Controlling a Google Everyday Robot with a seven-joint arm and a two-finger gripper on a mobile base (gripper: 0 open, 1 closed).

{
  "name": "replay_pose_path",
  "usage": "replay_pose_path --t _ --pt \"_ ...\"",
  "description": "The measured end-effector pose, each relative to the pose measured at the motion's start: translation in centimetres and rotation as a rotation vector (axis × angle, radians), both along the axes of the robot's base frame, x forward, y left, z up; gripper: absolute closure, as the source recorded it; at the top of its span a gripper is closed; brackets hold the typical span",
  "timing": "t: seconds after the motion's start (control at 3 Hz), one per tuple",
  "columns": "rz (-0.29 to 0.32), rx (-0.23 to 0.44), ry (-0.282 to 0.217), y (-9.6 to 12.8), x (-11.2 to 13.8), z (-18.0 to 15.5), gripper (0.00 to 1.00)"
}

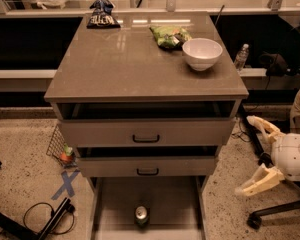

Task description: Pick green can from bottom drawer and place on counter

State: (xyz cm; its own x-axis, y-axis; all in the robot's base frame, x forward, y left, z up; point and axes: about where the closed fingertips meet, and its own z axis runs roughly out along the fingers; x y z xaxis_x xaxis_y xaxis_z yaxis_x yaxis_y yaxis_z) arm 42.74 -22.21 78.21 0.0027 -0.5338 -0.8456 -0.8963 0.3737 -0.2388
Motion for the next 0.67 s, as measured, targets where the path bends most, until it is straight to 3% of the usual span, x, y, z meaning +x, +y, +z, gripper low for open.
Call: replay_pose_path --t 0.67 --pt "0.049 0.302 0.03 5.0 -0.4 -9.6 0.0"
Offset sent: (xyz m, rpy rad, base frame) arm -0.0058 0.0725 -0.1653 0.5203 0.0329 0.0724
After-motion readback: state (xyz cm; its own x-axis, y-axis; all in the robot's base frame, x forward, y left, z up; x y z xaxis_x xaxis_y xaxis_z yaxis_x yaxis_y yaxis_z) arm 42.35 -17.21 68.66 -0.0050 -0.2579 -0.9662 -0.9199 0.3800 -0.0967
